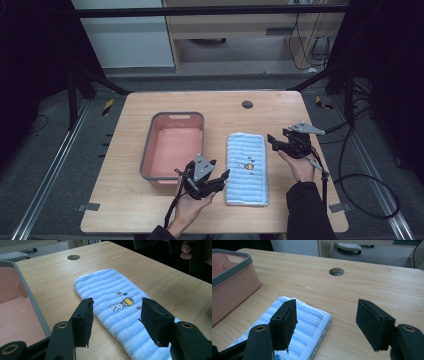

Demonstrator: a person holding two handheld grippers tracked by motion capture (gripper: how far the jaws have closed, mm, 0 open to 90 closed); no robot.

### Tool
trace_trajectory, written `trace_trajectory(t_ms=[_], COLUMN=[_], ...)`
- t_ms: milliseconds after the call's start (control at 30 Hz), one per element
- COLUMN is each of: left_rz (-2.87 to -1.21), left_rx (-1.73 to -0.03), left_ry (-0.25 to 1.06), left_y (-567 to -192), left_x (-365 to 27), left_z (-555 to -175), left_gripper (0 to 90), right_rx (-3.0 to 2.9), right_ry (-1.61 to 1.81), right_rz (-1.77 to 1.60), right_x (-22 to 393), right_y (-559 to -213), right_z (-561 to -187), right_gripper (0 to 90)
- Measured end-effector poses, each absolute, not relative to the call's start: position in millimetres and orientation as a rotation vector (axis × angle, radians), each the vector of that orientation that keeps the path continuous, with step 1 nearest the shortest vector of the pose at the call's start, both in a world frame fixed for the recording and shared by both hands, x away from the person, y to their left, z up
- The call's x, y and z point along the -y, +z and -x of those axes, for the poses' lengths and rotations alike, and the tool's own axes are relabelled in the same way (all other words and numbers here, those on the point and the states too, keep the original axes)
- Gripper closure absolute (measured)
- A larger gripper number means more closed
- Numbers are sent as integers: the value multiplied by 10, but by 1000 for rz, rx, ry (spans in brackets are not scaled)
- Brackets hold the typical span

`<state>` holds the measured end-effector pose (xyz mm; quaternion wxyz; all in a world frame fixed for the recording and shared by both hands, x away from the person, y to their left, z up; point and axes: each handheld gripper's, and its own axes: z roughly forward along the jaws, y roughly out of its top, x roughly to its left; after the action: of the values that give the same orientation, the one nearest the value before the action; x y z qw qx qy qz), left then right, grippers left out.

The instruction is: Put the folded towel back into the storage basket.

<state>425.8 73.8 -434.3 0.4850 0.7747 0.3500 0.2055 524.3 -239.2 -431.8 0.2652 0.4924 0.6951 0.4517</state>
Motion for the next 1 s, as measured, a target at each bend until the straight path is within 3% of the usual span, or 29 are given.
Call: trace_trajectory(t_ms=[1000], left_rz=[-1957], left_rx=[-943], left_ry=[444], left_y=[-4789], left_x=[-521], left_z=[-4291], left_gripper=[491], right_rx=[-2011], right_ry=[1109], right_rz=[-1355], right_x=[2187], right_y=[-4670], right_z=[-5570], right_gripper=[380])
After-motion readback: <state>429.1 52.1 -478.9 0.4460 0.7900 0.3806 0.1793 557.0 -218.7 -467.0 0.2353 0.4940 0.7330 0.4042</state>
